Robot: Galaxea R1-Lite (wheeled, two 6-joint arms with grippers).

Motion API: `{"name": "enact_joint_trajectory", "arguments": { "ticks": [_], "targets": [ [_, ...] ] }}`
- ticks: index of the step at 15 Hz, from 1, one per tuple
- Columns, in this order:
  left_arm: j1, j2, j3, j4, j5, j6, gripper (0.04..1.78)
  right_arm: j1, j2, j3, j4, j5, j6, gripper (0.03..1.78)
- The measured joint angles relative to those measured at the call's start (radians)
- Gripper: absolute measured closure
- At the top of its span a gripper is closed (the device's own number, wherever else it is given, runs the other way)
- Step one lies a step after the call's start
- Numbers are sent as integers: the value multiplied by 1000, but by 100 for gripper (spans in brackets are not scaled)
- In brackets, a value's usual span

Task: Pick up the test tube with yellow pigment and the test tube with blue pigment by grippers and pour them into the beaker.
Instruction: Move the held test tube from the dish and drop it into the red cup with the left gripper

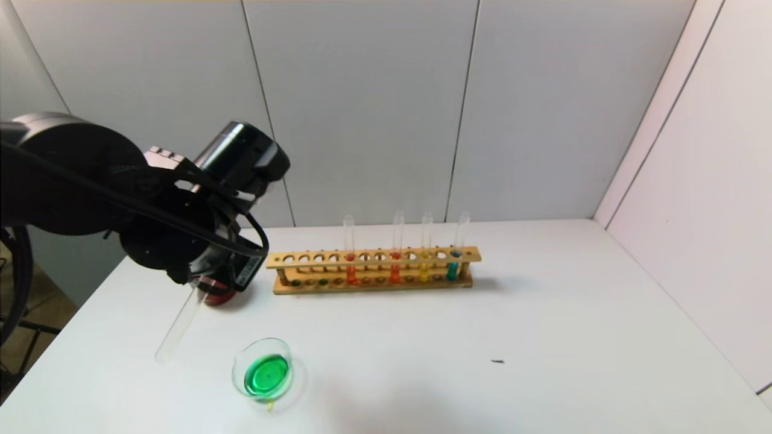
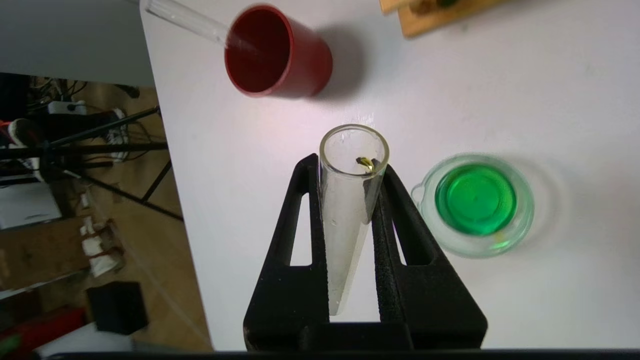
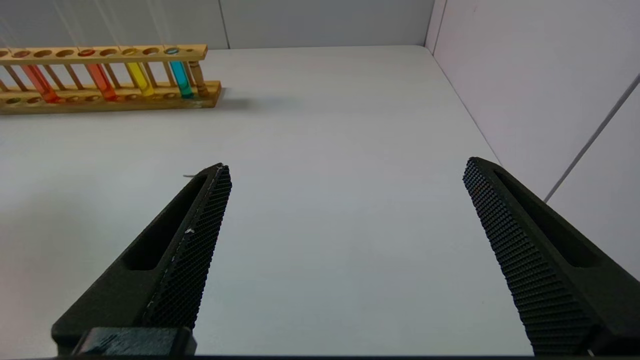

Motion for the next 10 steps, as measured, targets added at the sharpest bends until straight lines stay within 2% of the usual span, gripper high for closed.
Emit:
{"name": "enact_joint_trajectory", "arguments": {
  "ticks": [2,6,10],
  "targets": [
    [34,-40,9,-91,-7,-4,151,0,0,0,0,0,0,11],
    [130,-103,25,-173,-65,-25,151,0,0,0,0,0,0,11],
    [243,-99,44,-413,-116,-16,151,0,0,0,0,0,0,11]
  ]
}}
